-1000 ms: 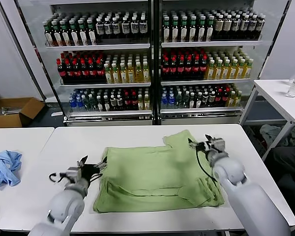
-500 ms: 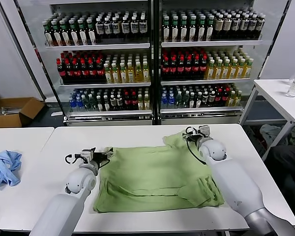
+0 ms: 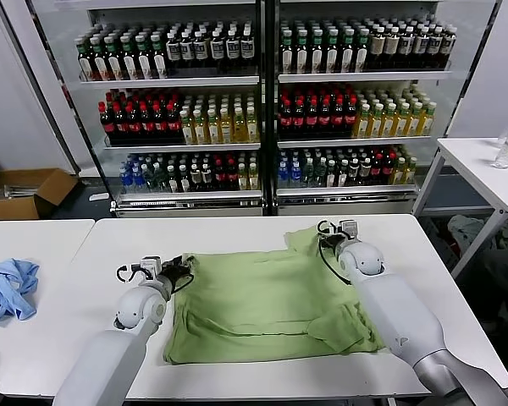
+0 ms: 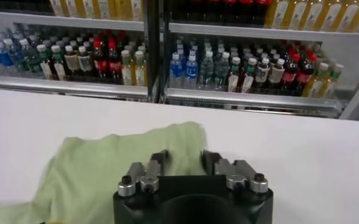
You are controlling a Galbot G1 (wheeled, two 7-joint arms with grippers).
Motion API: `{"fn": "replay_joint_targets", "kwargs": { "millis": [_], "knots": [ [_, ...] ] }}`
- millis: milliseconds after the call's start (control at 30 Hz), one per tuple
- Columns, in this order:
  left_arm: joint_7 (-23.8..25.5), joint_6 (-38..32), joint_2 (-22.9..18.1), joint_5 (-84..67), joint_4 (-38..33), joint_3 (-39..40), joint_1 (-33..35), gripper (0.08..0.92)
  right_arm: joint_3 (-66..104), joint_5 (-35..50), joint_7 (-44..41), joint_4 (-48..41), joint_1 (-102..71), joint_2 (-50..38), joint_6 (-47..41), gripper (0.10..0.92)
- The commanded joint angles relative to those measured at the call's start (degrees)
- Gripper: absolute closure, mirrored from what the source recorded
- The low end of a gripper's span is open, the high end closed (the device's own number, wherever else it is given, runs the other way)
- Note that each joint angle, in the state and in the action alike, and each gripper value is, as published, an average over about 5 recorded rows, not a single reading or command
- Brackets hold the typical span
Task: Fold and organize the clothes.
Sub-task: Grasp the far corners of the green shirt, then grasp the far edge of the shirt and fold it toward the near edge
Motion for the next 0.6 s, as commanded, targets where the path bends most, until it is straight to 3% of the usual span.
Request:
{"fn": "replay_joint_targets", "kwargs": {
  "millis": [33,267,600],
  "knots": [
    [4.2,-1.3,0.5,-8.9,-0.2,-1.4,0.2,0.700,0.3,2.3,-0.3,1.5,-0.8,0.1,0.2,0.735],
    [5.5,-4.7,2.1,-15.3,-5.3,-4.4,2.7,0.890,2.5,3.6,-0.2,12.6,-4.4,-2.8,2.7,0.911],
    [4.6,-5.1,4.9,-21.8,-20.4,-11.4,12.0,0.914,10.2,8.6,1.6,32.2,-14.0,-9.7,2.1,0.919]
  ]
}}
